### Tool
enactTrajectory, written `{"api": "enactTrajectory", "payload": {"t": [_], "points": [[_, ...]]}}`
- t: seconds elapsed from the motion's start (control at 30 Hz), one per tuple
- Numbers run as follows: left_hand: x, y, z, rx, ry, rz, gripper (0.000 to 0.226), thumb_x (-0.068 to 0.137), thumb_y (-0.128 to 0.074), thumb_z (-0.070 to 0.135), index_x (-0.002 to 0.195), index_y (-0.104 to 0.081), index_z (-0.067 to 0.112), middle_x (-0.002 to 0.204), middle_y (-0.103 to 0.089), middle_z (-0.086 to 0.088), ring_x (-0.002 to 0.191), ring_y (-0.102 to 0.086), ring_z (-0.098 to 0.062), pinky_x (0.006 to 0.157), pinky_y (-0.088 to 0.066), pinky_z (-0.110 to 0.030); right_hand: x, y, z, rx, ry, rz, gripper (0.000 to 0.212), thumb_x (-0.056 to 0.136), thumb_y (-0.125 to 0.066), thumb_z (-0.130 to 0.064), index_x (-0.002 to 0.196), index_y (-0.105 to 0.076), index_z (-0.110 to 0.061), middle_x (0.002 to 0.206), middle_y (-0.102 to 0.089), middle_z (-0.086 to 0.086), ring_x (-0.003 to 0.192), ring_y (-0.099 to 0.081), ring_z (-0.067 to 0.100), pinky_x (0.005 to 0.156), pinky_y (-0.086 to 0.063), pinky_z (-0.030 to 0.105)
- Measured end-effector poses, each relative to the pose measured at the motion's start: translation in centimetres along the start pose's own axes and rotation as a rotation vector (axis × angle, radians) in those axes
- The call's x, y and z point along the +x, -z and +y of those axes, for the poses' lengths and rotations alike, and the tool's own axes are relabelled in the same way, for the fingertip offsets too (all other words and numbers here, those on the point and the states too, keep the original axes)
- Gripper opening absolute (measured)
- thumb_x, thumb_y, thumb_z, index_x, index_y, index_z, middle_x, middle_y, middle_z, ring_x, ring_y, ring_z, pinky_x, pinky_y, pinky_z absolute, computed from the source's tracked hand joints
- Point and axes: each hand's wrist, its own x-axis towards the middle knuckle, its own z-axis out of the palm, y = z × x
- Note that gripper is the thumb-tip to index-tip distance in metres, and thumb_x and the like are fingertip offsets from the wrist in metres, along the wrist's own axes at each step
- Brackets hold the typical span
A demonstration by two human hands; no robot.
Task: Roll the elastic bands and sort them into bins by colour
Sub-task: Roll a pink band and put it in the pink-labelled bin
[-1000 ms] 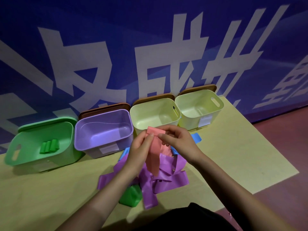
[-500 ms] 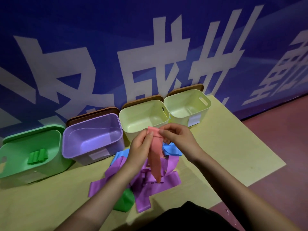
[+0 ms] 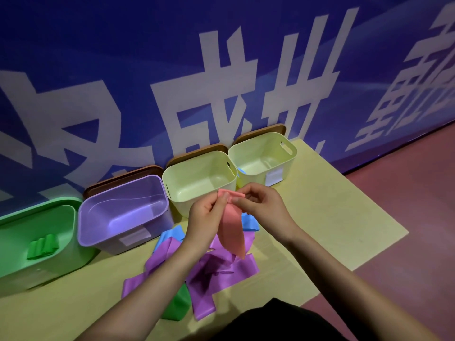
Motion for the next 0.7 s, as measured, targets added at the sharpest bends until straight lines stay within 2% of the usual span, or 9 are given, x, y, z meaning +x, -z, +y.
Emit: {"api": "enactTrajectory", "payload": {"t": [0.1, 0.17, 0.23, 0.37, 0.5, 0.6, 0.7], "points": [[0.1, -0.5, -0.4, -0.180, 0.155, -0.064, 0.025, 0.094, -0.052, 0.027, 0.095, -0.075, 0.018, 0.100, -0.074, -0.004, 0.092, -0.066, -0.016, 0.080, -0.051, -0.027, -0.3, 0.7, 0.1, -0.051, 0.067, 0.033, 0.016, 0.083, -0.070, -0.005, 0.075, -0.068, -0.018, 0.063, -0.063, -0.011, 0.064, -0.056, 0.007, 0.063, -0.046, 0.017], [0.1, -0.8, -0.6, -0.306, 0.323, -0.078, 0.035, 0.086, -0.056, 0.037, 0.103, -0.073, 0.011, 0.109, -0.069, -0.019, 0.094, -0.062, -0.023, 0.076, -0.047, -0.032, -0.4, 1.3, 0.0, -0.085, 0.114, 0.034, 0.021, 0.084, -0.069, -0.004, 0.078, -0.069, -0.024, 0.068, -0.065, -0.012, 0.067, -0.057, 0.006, 0.065, -0.047, 0.018], [0.4, -0.9, -0.8, -0.348, 0.416, -0.072, 0.033, 0.089, -0.056, 0.031, 0.106, -0.070, 0.007, 0.112, -0.064, -0.028, 0.095, -0.057, -0.027, 0.075, -0.045, -0.032, -0.4, 1.9, 0.0, -0.111, 0.151, 0.027, 0.024, 0.085, -0.069, -0.006, 0.083, -0.070, -0.030, 0.074, -0.067, -0.012, 0.070, -0.058, 0.006, 0.068, -0.048, 0.020], [0.6, -1.1, -1.0, -0.417, 0.463, -0.081, 0.021, 0.096, -0.049, 0.013, 0.103, -0.067, 0.005, 0.101, -0.063, -0.018, 0.090, -0.059, -0.021, 0.073, -0.049, -0.028, -0.4, 2.9, 0.8, -0.250, 0.263, 0.037, 0.014, 0.085, -0.070, -0.007, 0.093, -0.073, -0.017, 0.081, -0.066, -0.008, 0.071, -0.056, 0.005, 0.069, -0.043, 0.014], [0.2, -1.0, -1.2, -0.515, 0.530, -0.045, 0.032, 0.095, -0.044, 0.006, 0.084, -0.073, 0.010, 0.083, -0.069, -0.008, 0.075, -0.063, -0.015, 0.065, -0.051, -0.023, -0.1, 3.8, 1.4, -0.475, 0.465, -0.070, 0.015, 0.086, -0.065, -0.005, 0.097, -0.074, -0.012, 0.082, -0.064, 0.001, 0.072, -0.055, 0.007, 0.070, -0.041, 0.012], [0.0, -0.9, -1.5, -0.578, 0.577, -0.032, 0.034, 0.095, -0.040, 0.011, 0.078, -0.069, 0.008, 0.071, -0.068, -0.006, 0.063, -0.062, -0.013, 0.058, -0.050, -0.022, 0.4, 4.5, 1.7, -0.628, 0.575, -0.170, 0.016, 0.090, -0.061, -0.013, 0.099, -0.074, -0.011, 0.086, -0.062, 0.003, 0.073, -0.056, 0.010, 0.068, -0.047, 0.022], [-0.1, -1.1, -2.1, -0.581, 0.559, -0.038, 0.040, 0.097, -0.046, 0.024, 0.070, -0.073, 0.013, 0.067, -0.067, -0.002, 0.059, -0.061, -0.009, 0.055, -0.049, -0.019, 0.9, 5.0, 1.9, -0.751, 0.670, -0.242, 0.024, 0.092, -0.055, -0.022, 0.103, -0.074, -0.011, 0.088, -0.061, 0.005, 0.076, -0.059, 0.016, 0.065, -0.050, 0.031]]}}
